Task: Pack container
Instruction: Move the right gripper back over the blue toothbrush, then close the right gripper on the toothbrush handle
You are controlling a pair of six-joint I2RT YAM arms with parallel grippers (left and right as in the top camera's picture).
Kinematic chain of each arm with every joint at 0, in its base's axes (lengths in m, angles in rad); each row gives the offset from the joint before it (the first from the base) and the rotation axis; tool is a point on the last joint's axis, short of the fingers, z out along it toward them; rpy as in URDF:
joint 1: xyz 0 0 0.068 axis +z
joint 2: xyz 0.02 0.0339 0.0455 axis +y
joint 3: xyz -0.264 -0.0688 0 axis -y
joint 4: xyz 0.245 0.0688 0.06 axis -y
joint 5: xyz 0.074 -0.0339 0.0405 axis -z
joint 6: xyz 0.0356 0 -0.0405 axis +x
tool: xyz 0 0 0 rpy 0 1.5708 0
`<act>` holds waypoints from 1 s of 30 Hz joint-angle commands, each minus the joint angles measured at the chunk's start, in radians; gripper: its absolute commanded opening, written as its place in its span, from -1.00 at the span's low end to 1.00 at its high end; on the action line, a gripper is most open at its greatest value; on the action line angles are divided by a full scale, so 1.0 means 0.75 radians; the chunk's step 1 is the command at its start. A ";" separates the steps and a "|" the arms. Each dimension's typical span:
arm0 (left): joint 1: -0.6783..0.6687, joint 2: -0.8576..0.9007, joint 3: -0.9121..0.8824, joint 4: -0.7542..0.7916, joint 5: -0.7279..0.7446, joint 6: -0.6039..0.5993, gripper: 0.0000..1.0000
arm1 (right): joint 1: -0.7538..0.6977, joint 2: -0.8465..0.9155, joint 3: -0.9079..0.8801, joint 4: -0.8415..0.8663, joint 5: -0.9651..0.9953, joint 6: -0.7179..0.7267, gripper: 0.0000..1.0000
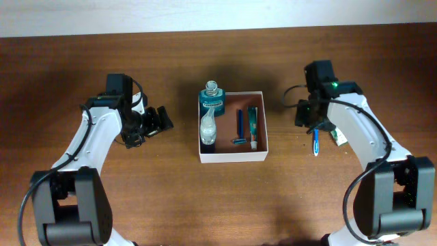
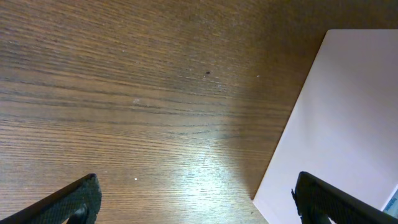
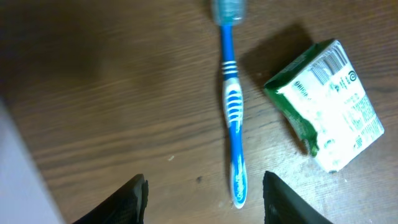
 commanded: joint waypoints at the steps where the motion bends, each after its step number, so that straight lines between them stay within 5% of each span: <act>1: 0.003 0.012 -0.008 -0.001 0.001 0.002 0.99 | -0.064 0.008 -0.084 0.065 0.021 -0.019 0.07; 10: 0.003 0.012 -0.008 -0.001 0.001 0.002 0.99 | -0.114 0.010 -0.244 0.266 -0.034 -0.293 0.06; 30: 0.003 0.012 -0.008 -0.001 0.001 0.002 0.99 | -0.114 0.143 -0.246 0.417 -0.039 -0.298 0.04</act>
